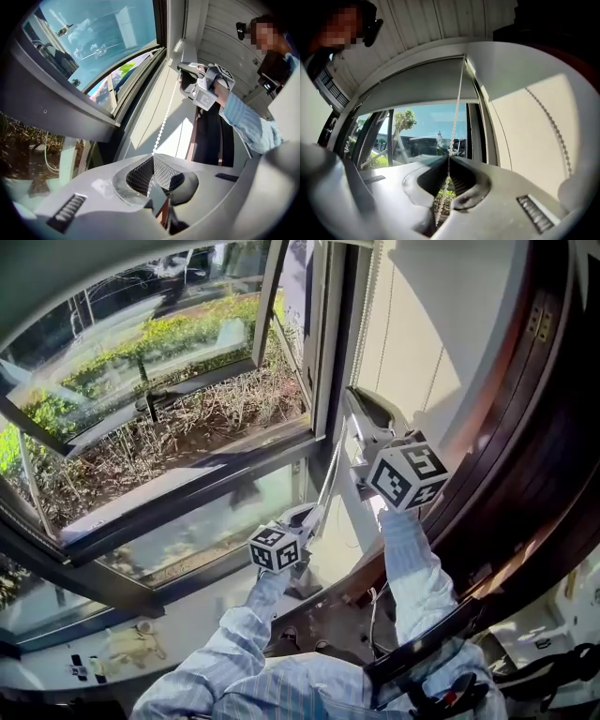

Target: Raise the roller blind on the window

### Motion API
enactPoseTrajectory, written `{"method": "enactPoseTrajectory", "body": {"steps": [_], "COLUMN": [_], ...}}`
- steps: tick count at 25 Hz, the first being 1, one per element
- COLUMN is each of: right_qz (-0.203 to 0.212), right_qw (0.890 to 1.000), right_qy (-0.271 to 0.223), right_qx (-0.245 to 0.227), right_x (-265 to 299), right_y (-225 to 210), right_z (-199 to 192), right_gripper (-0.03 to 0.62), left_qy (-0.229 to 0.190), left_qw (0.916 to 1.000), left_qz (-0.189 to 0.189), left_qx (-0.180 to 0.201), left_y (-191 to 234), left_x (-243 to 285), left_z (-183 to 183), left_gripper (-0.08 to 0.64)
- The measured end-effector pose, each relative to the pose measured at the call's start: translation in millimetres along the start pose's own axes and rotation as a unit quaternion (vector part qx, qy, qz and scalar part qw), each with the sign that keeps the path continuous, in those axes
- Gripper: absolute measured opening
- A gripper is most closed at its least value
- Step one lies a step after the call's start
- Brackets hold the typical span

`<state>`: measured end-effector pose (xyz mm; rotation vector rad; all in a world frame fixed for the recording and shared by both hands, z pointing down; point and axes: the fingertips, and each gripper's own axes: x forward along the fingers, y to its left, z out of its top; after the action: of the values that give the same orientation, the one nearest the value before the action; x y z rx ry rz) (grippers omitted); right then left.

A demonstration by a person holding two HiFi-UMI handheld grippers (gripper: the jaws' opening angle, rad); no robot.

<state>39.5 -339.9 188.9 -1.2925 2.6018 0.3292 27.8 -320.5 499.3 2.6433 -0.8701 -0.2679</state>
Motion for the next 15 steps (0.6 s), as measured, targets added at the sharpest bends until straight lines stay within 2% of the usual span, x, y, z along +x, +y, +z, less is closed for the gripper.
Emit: {"method": "enactPoseTrajectory", "body": {"steps": [4,6,8,10,11,13,15], "right_qz": [-0.024,-0.037,-0.046,-0.050,-0.050,-0.050,-0.049], "right_qw": [0.999,0.998,0.997,0.996,0.995,0.992,0.989], "right_qy": [0.048,0.058,0.065,0.079,0.089,0.113,0.142], "right_qx": [-0.007,-0.015,-0.016,-0.012,-0.007,0.001,0.009], "right_x": [-14.1,-25.0,-35.6,-42.5,-44.7,-49.4,-57.6], "right_y": [-1.7,1.8,5.0,6.6,7.3,10.4,15.6], "right_z": [-59.7,-83.1,-101.9,-119.1,-128.8,-152.1,-181.0], "right_gripper": [0.015,0.014,0.015,0.014,0.014,0.014,0.014], "left_qy": [0.050,0.085,0.098,0.065,0.041,-0.001,-0.036], "left_qw": [0.9984,0.9960,0.9948,0.9968,0.9975,0.9972,0.9958], "left_qz": [0.022,0.025,0.029,0.040,0.048,0.058,0.054], "left_qx": [-0.012,-0.005,0.005,0.022,0.032,0.047,0.064], "left_y": [19.2,23.9,23.1,20.6,19.7,17.1,10.8], "left_x": [-12.1,-24.6,-37.0,-48.3,-54.5,-66.5,-72.1], "left_z": [-51.6,-76.0,-85.3,-72.4,-59.7,-28.8,10.1], "left_gripper": [0.006,0.006,0.009,0.020,0.047,0.095,0.106]}}
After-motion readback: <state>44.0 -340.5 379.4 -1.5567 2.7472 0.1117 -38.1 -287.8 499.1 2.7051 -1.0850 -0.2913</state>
